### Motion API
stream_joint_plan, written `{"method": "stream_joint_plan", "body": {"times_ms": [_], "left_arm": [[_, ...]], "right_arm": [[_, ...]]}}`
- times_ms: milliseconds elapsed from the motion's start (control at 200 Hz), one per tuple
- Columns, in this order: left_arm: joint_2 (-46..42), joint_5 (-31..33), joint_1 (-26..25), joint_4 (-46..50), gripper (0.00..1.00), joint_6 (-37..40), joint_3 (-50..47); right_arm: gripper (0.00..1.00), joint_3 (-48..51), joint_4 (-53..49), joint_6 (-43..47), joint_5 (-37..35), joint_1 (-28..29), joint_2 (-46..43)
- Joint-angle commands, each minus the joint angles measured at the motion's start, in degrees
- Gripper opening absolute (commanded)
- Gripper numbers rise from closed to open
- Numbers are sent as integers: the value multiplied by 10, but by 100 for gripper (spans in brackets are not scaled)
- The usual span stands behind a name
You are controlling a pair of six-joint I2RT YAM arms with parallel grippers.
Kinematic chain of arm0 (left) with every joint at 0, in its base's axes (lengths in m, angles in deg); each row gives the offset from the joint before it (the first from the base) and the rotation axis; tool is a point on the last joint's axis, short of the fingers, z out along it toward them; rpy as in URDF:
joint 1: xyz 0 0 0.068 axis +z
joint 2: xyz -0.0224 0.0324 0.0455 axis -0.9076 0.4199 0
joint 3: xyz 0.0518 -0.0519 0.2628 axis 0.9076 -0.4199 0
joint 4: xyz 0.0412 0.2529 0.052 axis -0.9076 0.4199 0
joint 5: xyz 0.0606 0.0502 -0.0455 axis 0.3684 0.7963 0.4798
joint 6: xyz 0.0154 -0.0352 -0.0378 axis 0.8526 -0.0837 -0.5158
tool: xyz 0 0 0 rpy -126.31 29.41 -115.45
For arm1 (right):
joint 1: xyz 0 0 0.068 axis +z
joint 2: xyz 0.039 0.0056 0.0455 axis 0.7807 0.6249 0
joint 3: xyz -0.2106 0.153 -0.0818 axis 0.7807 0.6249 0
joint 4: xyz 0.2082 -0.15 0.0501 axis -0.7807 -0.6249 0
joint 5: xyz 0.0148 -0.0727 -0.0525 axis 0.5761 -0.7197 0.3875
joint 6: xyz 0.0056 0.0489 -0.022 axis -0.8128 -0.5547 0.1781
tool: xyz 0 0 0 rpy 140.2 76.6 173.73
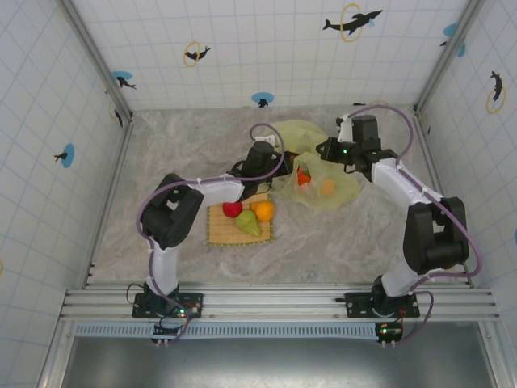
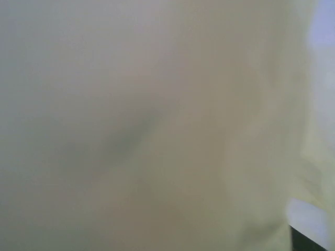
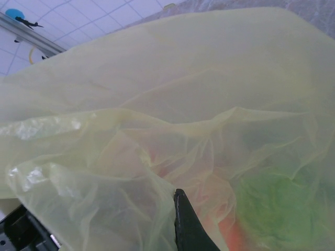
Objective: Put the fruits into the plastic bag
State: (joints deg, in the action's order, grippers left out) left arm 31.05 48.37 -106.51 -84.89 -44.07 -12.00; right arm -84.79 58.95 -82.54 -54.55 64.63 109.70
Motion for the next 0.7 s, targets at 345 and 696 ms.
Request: {"method": "stream_joint_plan", "body": {"times_ms": [345,696], "left_arm": [[-2,0,-6,-6,74,12,12],[-83,-20,1,24,77,68,-53]], "right_arm": [[0,-22,-12,16,2,-1,10],[0,-16,-32,32,-5,-19,2]]}}
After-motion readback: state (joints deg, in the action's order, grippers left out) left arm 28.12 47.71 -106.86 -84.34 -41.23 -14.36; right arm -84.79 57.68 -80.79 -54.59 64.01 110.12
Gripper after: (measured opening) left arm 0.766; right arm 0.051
